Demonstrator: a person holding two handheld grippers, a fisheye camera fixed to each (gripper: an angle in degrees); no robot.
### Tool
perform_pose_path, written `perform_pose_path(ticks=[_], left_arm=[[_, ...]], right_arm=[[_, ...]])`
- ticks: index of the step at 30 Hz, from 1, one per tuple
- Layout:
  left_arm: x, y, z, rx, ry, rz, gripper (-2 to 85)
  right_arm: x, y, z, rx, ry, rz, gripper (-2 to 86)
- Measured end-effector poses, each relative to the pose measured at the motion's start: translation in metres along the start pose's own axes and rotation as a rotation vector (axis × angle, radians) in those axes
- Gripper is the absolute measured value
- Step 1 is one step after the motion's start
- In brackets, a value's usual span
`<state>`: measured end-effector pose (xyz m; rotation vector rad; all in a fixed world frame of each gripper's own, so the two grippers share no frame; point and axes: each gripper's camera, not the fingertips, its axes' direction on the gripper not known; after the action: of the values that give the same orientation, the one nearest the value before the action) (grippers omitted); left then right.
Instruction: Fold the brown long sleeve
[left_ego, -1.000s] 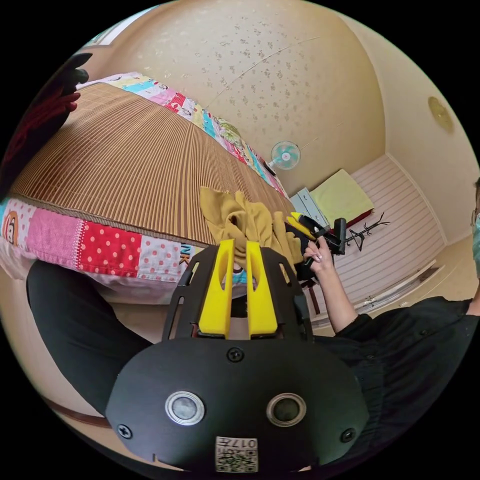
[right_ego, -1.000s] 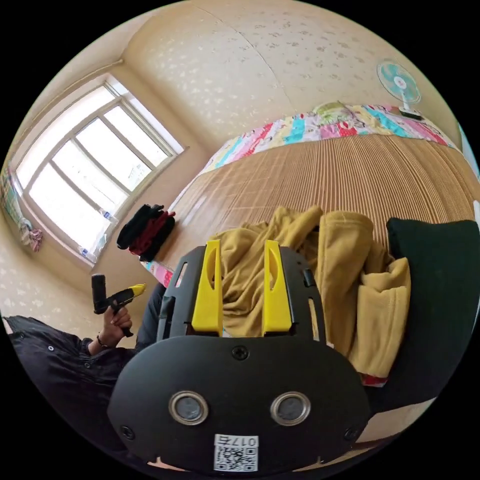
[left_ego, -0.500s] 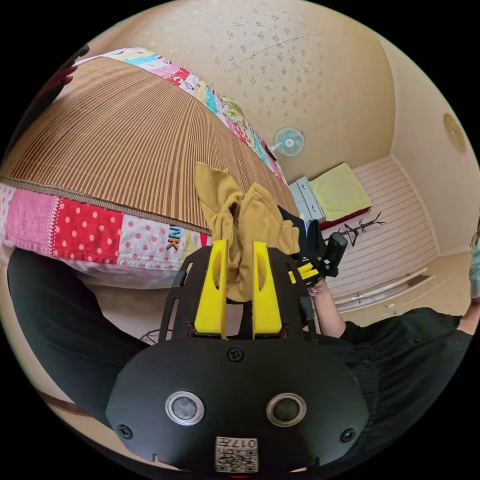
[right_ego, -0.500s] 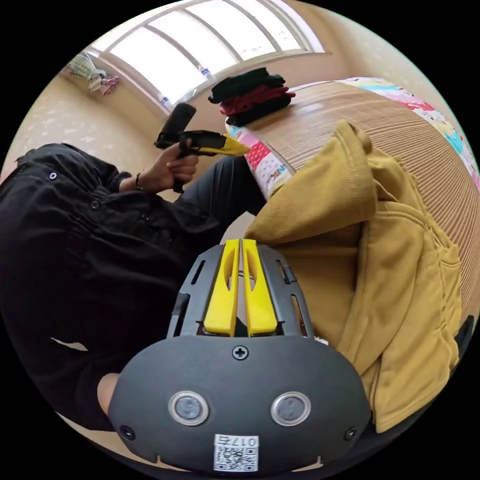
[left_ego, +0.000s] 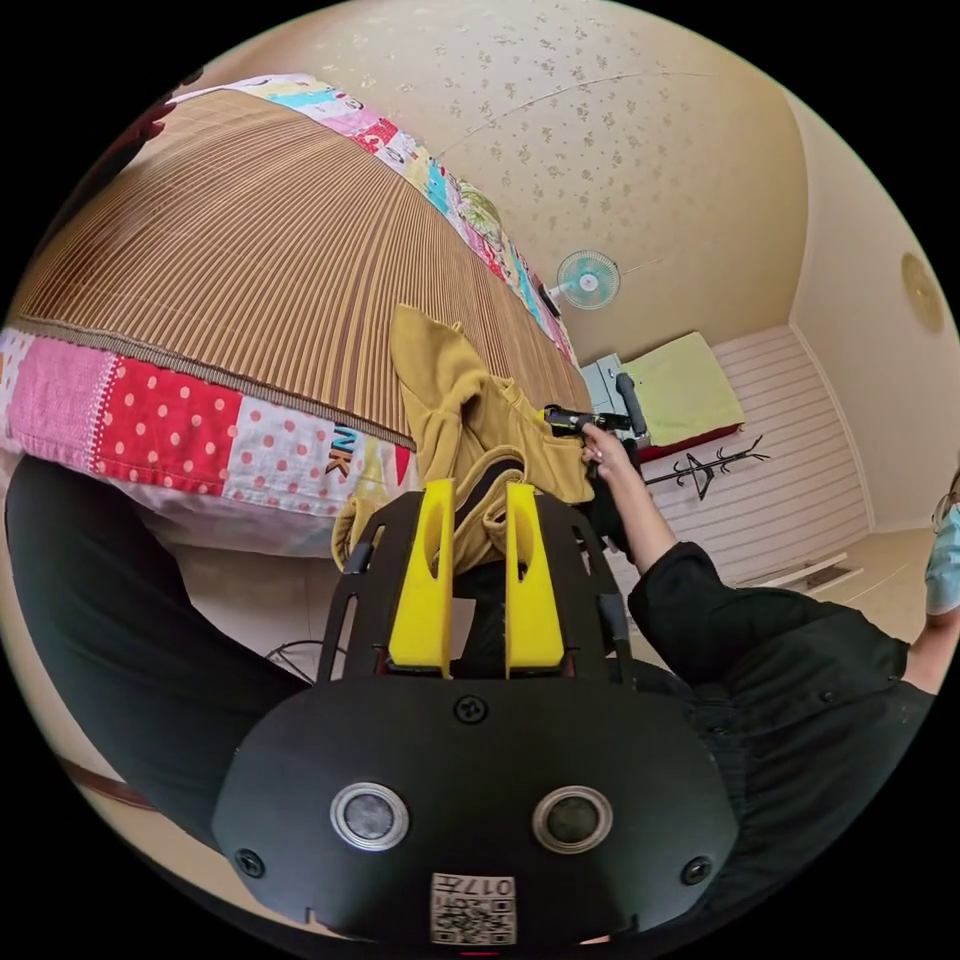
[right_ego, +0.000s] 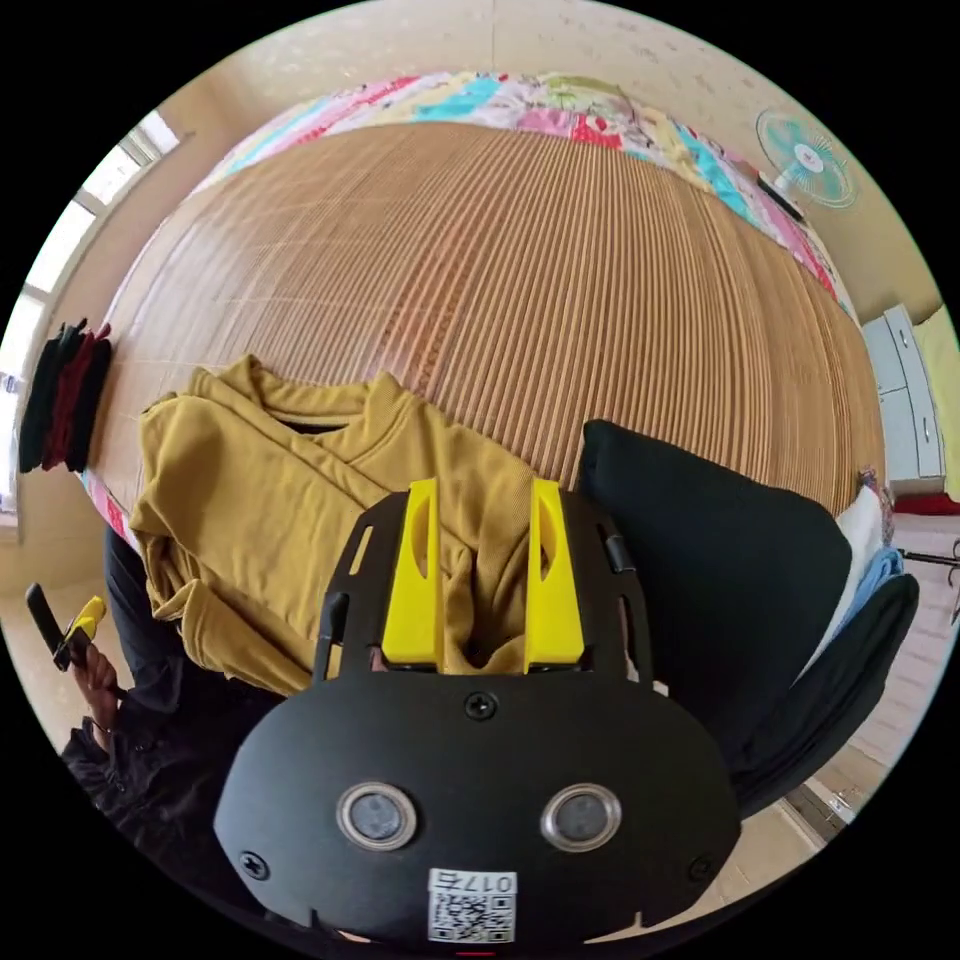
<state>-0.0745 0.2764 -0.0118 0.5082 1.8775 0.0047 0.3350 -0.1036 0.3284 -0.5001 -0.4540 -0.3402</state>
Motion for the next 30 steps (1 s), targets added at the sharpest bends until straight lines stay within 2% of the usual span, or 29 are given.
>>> perform_pose_path(ticks=[2,5,8,10,14,15,17,19,20,22,24,25,28,30], left_arm=[[-0.001,0.006,-0.003,0.012,0.003,-0.015,8.2],[-0.005,0.015,-0.008,0.021,0.002,-0.033,8.1],[-0.009,0.021,-0.012,0.024,0.006,-0.047,8.1],[-0.004,0.021,-0.018,0.047,0.026,-0.019,8.2],[0.023,0.016,-0.037,0.113,0.036,0.095,8.9],[0.034,0.015,-0.046,0.152,0.058,0.132,9.4],[0.048,0.017,-0.061,0.222,0.101,0.178,9.9],[0.064,0.025,-0.081,0.305,0.138,0.215,10.0],[0.067,0.028,-0.085,0.318,0.14,0.223,10.0],[0.08,0.039,-0.097,0.337,0.129,0.251,10.0],[0.088,0.05,-0.102,0.343,0.133,0.273,10.1],[0.093,0.057,-0.103,0.341,0.132,0.287,10.2],[0.105,0.072,-0.096,0.297,0.115,0.308,11.9],[0.118,0.079,-0.086,0.257,0.171,0.354,14.1]], right_arm=[[-0.004,0.003,0.003,0.017,0.015,-0.019,7.8],[-0.009,0.032,-0.029,0.146,-0.094,-0.001,3.9],[-0.026,0.101,-0.093,0.447,-0.173,-0.097,2.6],[-0.04,0.172,-0.147,0.702,-0.318,-0.258,1.9],[-0.053,0.273,-0.208,0.989,-0.55,-0.568,1.5],[-0.055,0.3,-0.222,1.071,-0.564,-0.652,1.5],[-0.058,0.326,-0.237,1.152,-0.461,-0.679,1.5],[-0.063,0.335,-0.25,1.157,-0.236,-0.51,1.5],[-0.061,0.342,-0.255,1.185,-0.257,-0.513,1.5],[-0.051,0.377,-0.272,1.32,-0.487,-0.606,1.6],[-0.042,0.403,-0.277,1.46,-0.569,-0.642,1.8],[-0.037,0.415,-0.28,1.527,-0.572,-0.64,2.0],[-0.041,0.43,-0.297,1.514,-0.511,-0.627,2.1],[-0.055,0.445,-0.3,1.549,-0.428,-0.633,2.2]])
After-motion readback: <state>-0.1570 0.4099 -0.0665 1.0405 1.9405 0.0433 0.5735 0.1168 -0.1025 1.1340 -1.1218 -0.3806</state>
